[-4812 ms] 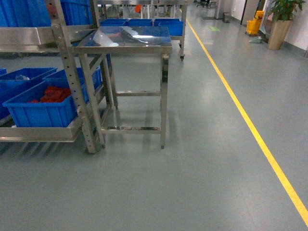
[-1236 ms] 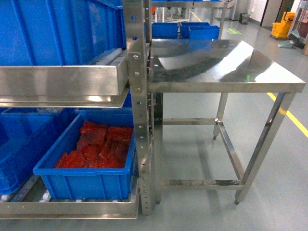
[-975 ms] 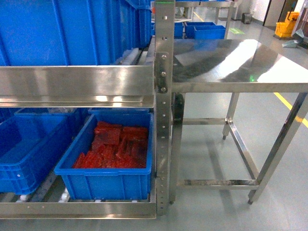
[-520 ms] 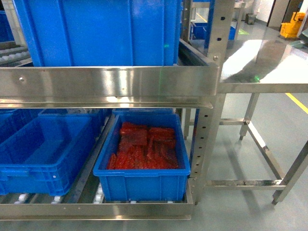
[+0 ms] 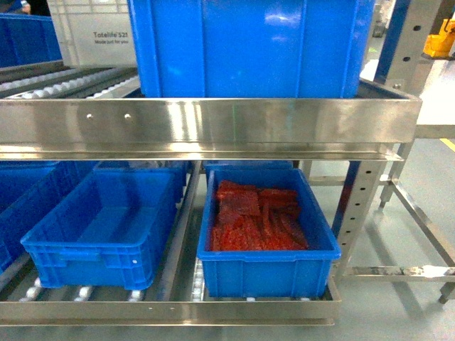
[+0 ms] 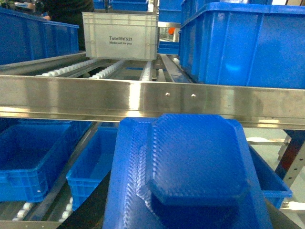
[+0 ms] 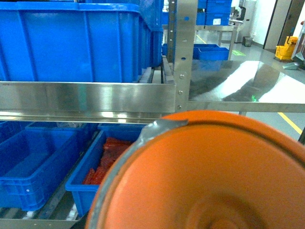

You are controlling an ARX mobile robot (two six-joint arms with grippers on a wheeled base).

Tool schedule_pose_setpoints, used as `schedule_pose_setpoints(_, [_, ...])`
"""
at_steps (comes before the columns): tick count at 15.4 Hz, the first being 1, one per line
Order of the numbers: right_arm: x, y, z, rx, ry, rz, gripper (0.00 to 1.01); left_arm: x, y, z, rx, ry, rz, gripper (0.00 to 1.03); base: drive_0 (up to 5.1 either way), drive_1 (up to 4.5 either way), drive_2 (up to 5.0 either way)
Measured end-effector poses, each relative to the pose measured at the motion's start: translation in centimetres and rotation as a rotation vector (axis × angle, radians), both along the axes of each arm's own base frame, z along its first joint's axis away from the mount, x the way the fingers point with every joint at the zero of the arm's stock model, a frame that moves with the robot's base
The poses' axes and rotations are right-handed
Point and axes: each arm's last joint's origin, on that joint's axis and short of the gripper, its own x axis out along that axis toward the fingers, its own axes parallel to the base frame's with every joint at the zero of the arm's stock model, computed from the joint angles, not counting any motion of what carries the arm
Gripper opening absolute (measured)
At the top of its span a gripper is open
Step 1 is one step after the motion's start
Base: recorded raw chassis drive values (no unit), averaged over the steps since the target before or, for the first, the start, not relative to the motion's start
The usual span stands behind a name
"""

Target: Sort blue parts and orange caps into right shelf containers

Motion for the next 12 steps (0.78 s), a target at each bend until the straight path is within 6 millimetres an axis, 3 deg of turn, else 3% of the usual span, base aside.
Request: schedule_pose_setpoints(12, [0.00,0.00,-0.03,0.000,0.003,0.000,0.43,0.00,0.00,0.00,0.000,0.000,0.000,0.42,-5.1,2.36,2.4])
